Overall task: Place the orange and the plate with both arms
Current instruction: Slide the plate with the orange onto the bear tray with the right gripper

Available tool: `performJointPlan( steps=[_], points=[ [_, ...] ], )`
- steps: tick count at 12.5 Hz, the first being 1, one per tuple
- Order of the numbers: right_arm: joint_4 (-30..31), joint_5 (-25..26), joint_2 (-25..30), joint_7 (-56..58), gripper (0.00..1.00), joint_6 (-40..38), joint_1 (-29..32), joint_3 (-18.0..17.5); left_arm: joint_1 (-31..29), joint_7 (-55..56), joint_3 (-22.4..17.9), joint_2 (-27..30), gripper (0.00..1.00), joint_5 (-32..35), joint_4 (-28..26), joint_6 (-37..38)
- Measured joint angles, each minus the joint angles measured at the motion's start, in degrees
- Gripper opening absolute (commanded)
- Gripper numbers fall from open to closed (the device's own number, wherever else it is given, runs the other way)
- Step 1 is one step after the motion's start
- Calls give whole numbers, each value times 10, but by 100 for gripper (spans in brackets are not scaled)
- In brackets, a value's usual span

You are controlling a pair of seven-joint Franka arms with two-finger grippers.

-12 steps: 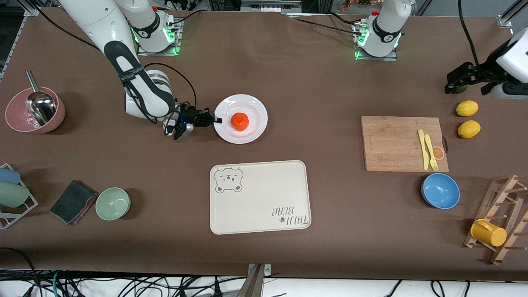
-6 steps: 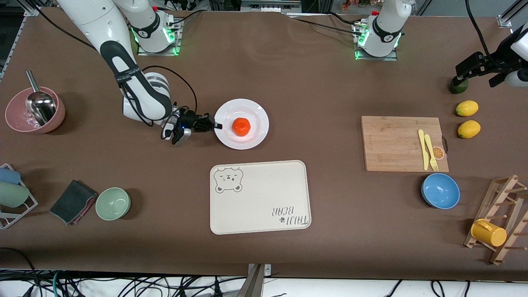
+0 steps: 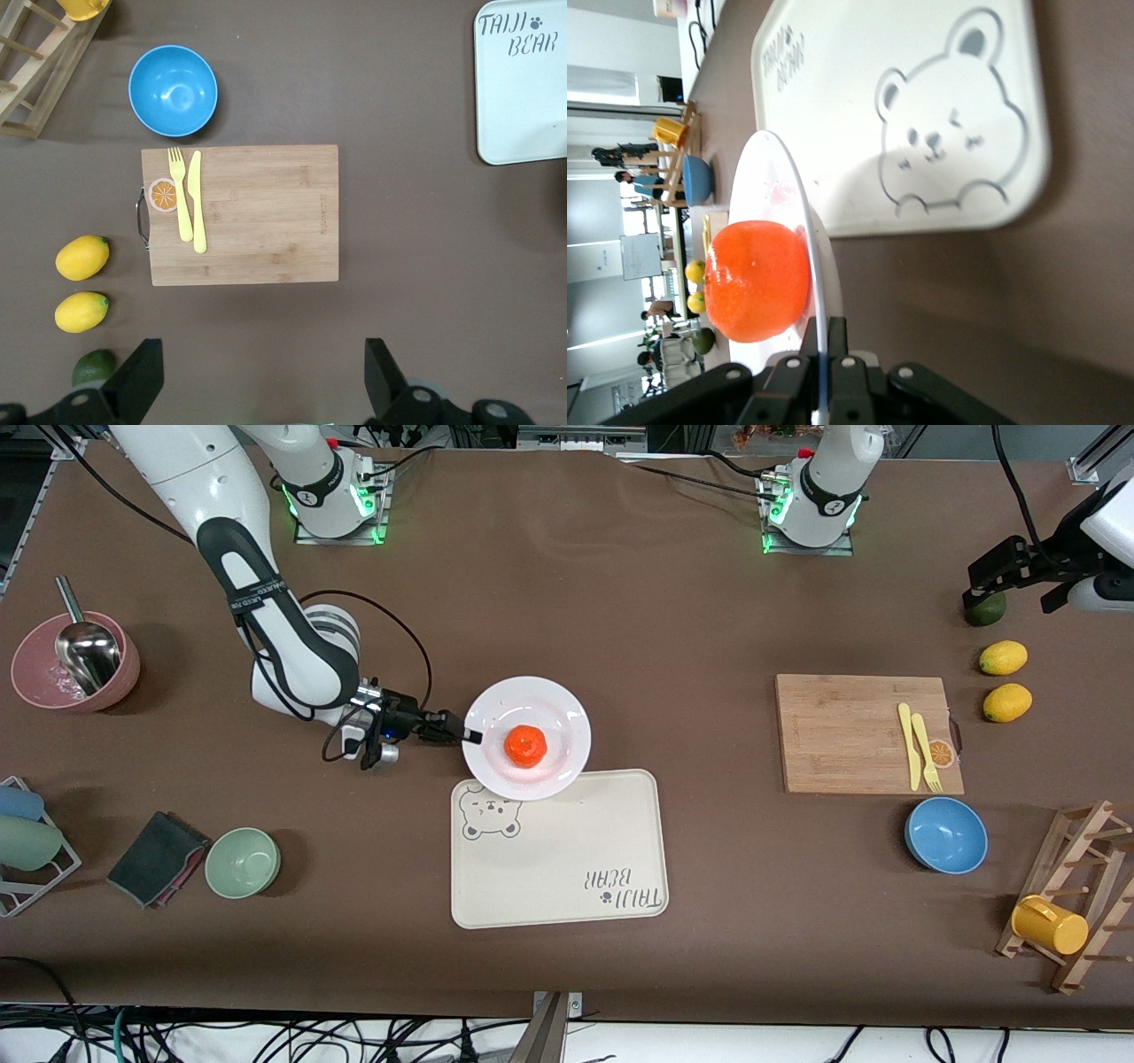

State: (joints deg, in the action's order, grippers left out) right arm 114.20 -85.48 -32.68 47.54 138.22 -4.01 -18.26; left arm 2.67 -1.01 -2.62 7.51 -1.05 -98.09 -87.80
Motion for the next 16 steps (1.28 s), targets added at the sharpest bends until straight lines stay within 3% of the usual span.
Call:
performJointPlan(
  steps=[4,7,13,16],
  points=[
    [-119,1,-83,-34,0,3,-12,2,0,0,0,-17,100,0,0,-3],
    [-170,32,-135,-34,0,3,-8,12,0,0,0,-27,100,0,1,-5],
    [-185,40,-159,-34,0,3,-6,14,0,0,0,-38,100,0,2,-9],
    [-186,40,-159,-34,7,3,-6,16,0,0,-1,-42,100,0,12,-12]
  ],
)
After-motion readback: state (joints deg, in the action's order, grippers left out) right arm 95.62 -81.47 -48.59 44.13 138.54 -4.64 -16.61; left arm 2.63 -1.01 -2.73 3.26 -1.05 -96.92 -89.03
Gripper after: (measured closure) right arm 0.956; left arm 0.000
